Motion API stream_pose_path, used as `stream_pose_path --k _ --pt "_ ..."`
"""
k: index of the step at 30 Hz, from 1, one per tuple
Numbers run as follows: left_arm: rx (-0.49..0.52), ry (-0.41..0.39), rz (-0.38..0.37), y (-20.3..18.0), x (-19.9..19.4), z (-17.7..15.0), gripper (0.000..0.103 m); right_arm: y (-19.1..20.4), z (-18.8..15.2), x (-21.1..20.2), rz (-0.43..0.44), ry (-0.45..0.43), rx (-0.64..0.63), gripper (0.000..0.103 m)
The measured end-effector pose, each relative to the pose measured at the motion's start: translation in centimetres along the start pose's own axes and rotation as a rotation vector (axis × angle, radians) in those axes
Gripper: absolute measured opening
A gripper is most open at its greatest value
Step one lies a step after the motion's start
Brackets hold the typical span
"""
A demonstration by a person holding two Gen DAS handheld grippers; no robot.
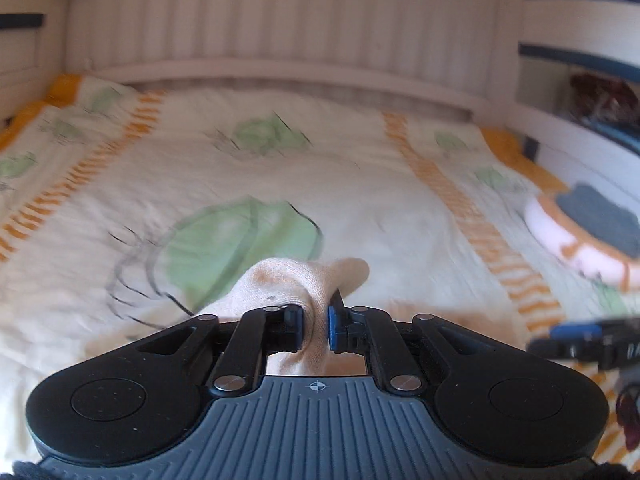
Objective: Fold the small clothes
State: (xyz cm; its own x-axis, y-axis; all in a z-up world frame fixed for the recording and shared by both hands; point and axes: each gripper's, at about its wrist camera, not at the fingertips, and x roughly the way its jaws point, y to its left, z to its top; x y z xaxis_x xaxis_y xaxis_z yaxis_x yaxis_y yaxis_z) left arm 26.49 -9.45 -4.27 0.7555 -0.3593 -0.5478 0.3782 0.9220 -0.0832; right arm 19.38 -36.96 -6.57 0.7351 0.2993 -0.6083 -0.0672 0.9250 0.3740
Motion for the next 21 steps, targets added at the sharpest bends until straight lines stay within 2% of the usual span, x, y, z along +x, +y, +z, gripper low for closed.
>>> stream_pose_path --k 2,3,4,7,11,16,21 --pt "0.024 0.057 -0.055 -0.9 1.5 -1.3 0.039 -0.1 0.1 -0.1 0.000 -0.001 0.004 0.103" --pt "0.031 0.075 -0.085 -1.3 1.9 -1.9 0.063 -0.1 0.1 -0.1 0.000 -0.002 0.005 0.103" --pt "0.036 0.084 -0.112 -1.6 2.0 -2.5 0.080 -0.1 0.1 -0.1 0.000 -0.002 0.006 0.103" --pt "0.062 0.090 -0.179 -2.4 1.4 -3.5 0.082 -0.1 0.1 0.0 -0.003 0.000 0.009 0.103" --pt "0.107 0.070 -0.182 -1.5 -1.0 -3.8 0.084 -0.1 -0.1 0.1 0.003 -0.003 0.002 0.103" --pt "0.139 0.112 -0.050 3.3 -2.1 -3.9 0.085 0.9 -0.8 0.7 0.020 -0.008 -0.031 0.103" --pt "0.126 0.209 0.131 9.6 -3.0 -6.5 0.085 3.1 -1.6 1.1 0.025 -0.026 -0.129 0.103"
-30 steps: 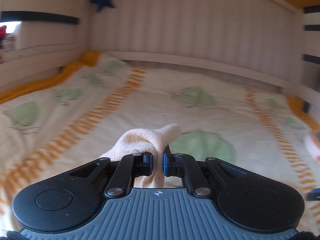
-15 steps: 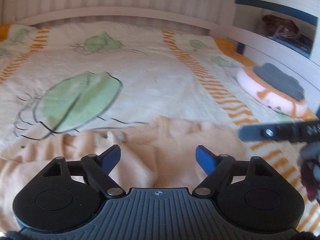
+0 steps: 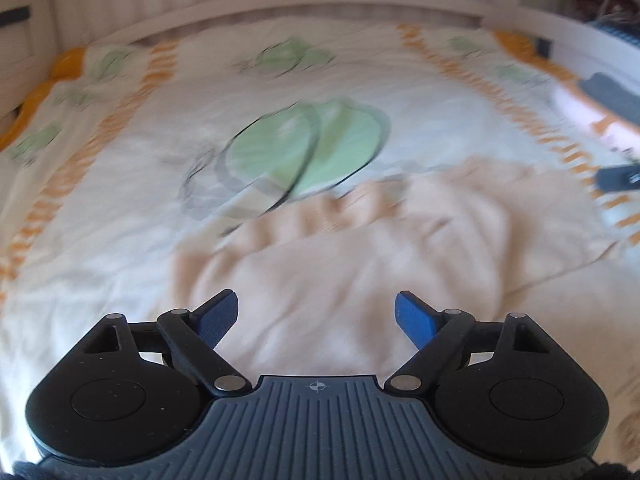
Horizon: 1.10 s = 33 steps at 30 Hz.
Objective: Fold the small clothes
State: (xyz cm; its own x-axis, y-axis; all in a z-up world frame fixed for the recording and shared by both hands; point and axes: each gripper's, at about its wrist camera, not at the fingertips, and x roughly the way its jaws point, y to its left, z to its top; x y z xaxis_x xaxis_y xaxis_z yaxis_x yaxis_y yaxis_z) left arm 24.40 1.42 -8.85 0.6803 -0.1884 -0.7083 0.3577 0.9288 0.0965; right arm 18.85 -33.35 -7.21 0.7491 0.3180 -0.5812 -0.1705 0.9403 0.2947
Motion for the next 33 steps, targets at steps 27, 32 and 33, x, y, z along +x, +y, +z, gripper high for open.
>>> stream_pose_path --k 27,32,33 --pt "-0.355 0.131 0.113 9.1 0.9 -4.7 0.092 13.6 3.9 12.0 -0.152 0.141 -0.240 0.057" --pt "-0.355 0.128 0.107 9.2 0.9 -4.8 0.092 12.6 3.8 12.5 -0.184 0.197 -0.184 0.015" --pt "-0.356 0.128 0.106 9.2 0.9 -4.8 0.092 12.4 4.0 11.4 -0.183 0.165 -0.175 0.015"
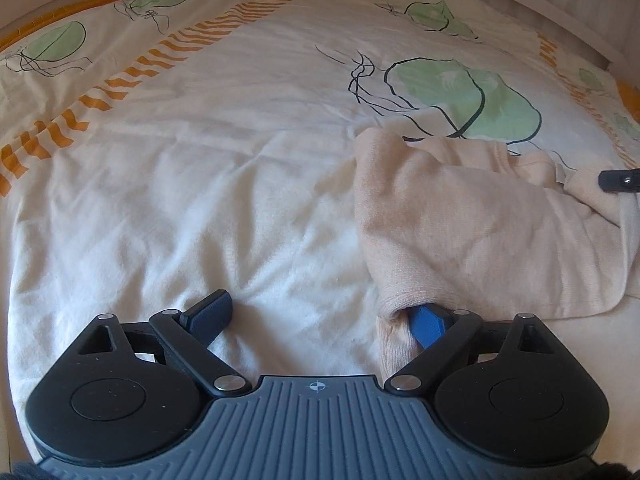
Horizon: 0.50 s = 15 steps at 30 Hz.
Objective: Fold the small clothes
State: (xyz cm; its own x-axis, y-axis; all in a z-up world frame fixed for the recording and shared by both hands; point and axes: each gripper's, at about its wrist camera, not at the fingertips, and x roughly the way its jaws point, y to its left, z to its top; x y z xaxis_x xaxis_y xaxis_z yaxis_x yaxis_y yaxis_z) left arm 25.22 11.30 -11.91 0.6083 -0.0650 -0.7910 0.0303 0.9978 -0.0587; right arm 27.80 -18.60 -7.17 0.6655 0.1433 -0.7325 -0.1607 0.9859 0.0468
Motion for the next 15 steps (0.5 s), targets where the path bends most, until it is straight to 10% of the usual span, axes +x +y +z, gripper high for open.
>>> stream_pose_path --k 7,15 --pt "-0.013 0.004 0.005 -0.1 0.1 0.1 0.092 -5.2 -4.5 -7.2 -0.056 -0.075 0.132 0.017" --pt "-0.002 0.003 0.011 -0.2 0.1 0.0 0.092 -9.6 -9.8 -7.3 0.004 -0.011 0.289 0.064"
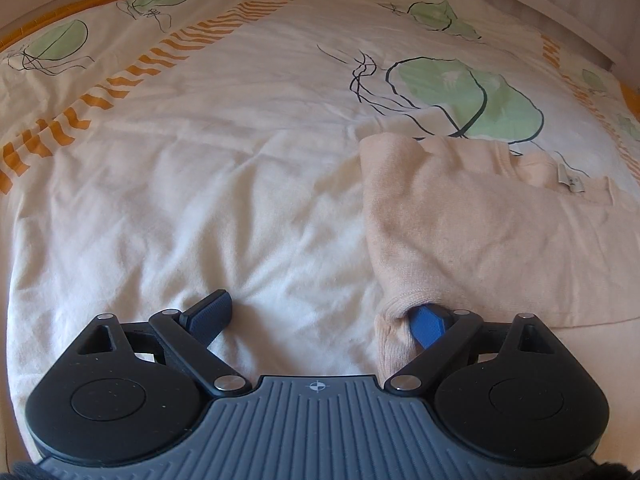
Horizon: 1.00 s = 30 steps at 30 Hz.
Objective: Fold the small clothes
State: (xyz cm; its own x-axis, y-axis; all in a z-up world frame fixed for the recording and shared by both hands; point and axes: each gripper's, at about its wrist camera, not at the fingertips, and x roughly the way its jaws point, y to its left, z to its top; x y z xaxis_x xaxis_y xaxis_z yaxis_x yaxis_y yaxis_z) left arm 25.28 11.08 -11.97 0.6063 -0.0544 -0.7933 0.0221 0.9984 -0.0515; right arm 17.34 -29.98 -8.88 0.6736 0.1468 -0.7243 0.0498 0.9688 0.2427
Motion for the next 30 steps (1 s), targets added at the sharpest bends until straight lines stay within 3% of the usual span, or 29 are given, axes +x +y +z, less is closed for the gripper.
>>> stream_pose_path --k 4,8,10,12,14,15,16,17,18,21,26,30 --pt "0.011 0.007 -0.027 -0.3 -0.6 0.1 0.091 -0.8 0.8 0.6 0.011 -0.032 0.044 0.064" --pt "0.013 0.012 -0.215 -0.4 -2.8 -0.1 0.091 -1.8 1.0 1.9 0.027 -0.013 0.098 0.064" --pt "0.019 -0.033 -0.322 -0.4 -4.1 0.0 0.091 -2.1 0.9 2.5 0.043 0.001 0.113 0.065" --pt "0.031 -0.098 -0.383 -0.6 -4.9 0.4 0.092 -2.4 0.7 3.0 0.069 0.009 0.127 0.069" --pt "0.040 -0.140 -0.318 -1.2 -4.6 1.1 0.092 -2.3 0.6 3.2 0.083 0.006 0.126 0.068" --pt "0.057 -0.147 -0.250 -1.7 -4.0 1.5 0.092 -2.2 0.6 3.3 0.081 0.006 0.117 0.061" --pt "0.076 -0.148 -0.177 -2.1 -3.4 1.8 0.092 -1.9 0.6 3.2 0.073 0.003 0.103 0.052" --pt "0.094 -0.150 -0.114 -2.5 -2.8 2.1 0.092 -1.6 0.7 3.1 0.062 -0.002 0.084 0.026" --pt "0.110 -0.152 -0.069 -2.7 -2.3 2.2 0.092 -1.4 0.8 3.0 0.063 -0.008 0.067 0.019" --pt "0.101 -0.144 -0.047 -2.7 -1.9 2.2 0.092 -0.1 1.3 2.1 0.087 -0.034 0.009 0.016" --pt "0.099 -0.134 -0.043 -2.6 -1.9 2.0 0.092 1.5 3.2 -2.1 0.061 -0.175 -0.119 0.016" --pt "0.122 -0.118 -0.044 -3.1 -1.4 1.9 0.092 -0.9 3.3 -1.4 -0.040 -0.137 -0.097 0.017"
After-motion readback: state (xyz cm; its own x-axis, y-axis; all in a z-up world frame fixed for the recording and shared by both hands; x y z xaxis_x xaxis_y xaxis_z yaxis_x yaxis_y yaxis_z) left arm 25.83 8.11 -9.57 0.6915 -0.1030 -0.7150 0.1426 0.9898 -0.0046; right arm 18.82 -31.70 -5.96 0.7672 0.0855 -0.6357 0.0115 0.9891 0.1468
